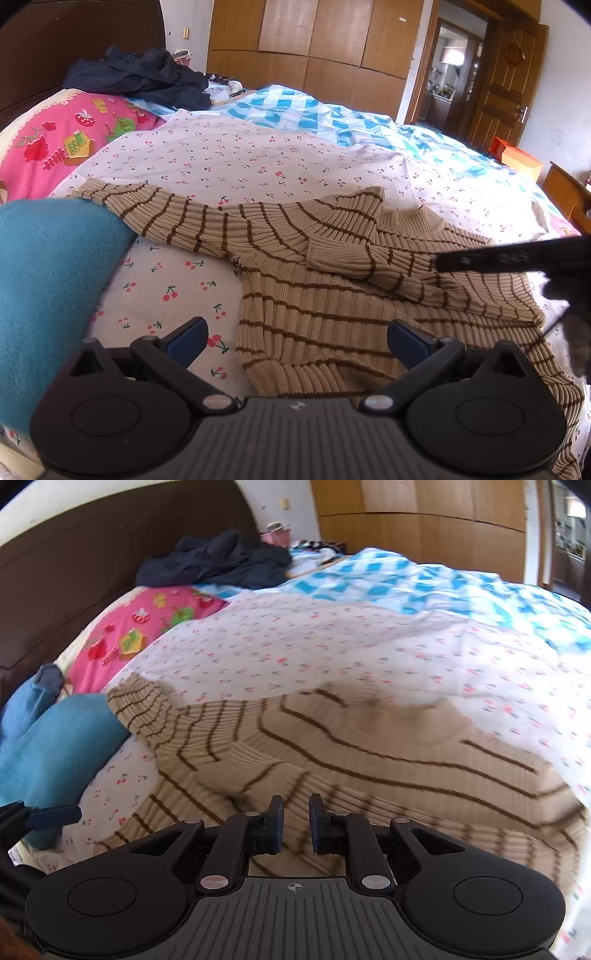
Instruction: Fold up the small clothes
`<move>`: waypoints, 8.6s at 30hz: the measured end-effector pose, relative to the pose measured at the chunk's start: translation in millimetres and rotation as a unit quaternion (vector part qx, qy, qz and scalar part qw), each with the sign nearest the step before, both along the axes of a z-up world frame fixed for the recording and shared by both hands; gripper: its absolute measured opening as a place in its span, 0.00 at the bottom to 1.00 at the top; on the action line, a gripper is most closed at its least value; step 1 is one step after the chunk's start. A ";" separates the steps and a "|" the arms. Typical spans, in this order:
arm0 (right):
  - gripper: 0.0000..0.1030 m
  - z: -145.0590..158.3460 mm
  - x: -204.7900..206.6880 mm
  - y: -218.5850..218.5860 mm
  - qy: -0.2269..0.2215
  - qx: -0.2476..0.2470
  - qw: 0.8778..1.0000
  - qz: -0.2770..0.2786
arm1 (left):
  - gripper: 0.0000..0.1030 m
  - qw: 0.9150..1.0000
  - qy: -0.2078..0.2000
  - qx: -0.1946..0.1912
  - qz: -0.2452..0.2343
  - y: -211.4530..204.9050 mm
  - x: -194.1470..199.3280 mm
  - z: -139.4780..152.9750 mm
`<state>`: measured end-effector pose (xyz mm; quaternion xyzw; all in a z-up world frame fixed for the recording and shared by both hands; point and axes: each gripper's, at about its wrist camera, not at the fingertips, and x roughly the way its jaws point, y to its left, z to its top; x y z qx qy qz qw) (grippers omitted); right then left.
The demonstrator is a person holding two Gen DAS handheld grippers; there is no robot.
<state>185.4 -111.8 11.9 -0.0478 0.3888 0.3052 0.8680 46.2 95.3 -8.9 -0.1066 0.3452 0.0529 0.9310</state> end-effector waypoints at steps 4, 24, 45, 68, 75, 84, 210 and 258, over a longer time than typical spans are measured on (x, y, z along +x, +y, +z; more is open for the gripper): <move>0.16 -11.2 -2.9 -37.5 0.003 -0.025 0.999 -0.047 | 1.00 1.000 0.002 0.004 -0.005 -4.1 4.7 1.9; 0.17 -34.0 22.5 -136.8 0.010 0.024 0.981 -0.190 | 1.00 0.993 0.055 0.106 -0.019 -34.2 138.2 -45.0; 0.45 -38.9 -8.1 26.3 -0.050 -0.041 0.994 0.091 | 1.00 0.991 0.012 0.126 0.040 2.6 79.1 -0.8; 0.22 -17.6 -14.9 4.0 -0.068 -0.025 0.997 0.035 | 1.00 0.989 0.055 0.136 -0.004 -8.8 122.7 -42.0; 0.23 -44.7 18.9 -47.8 -0.012 -0.068 0.990 -0.119 | 1.00 0.992 0.058 0.112 0.017 -0.2 108.0 -33.7; 0.24 -6.9 -3.1 24.0 -0.061 -0.035 0.997 -0.013 | 1.00 0.990 0.005 0.106 0.098 54.6 56.1 12.1; 0.29 -18.8 143.0 115.1 0.160 0.063 0.980 -0.096 | 0.65 1.000 0.001 -0.001 -0.031 17.2 106.5 -30.6; 0.32 8.7 42.2 -44.2 0.047 0.011 0.987 -0.154 | 0.66 0.997 -0.062 0.032 -0.029 9.8 92.3 -16.6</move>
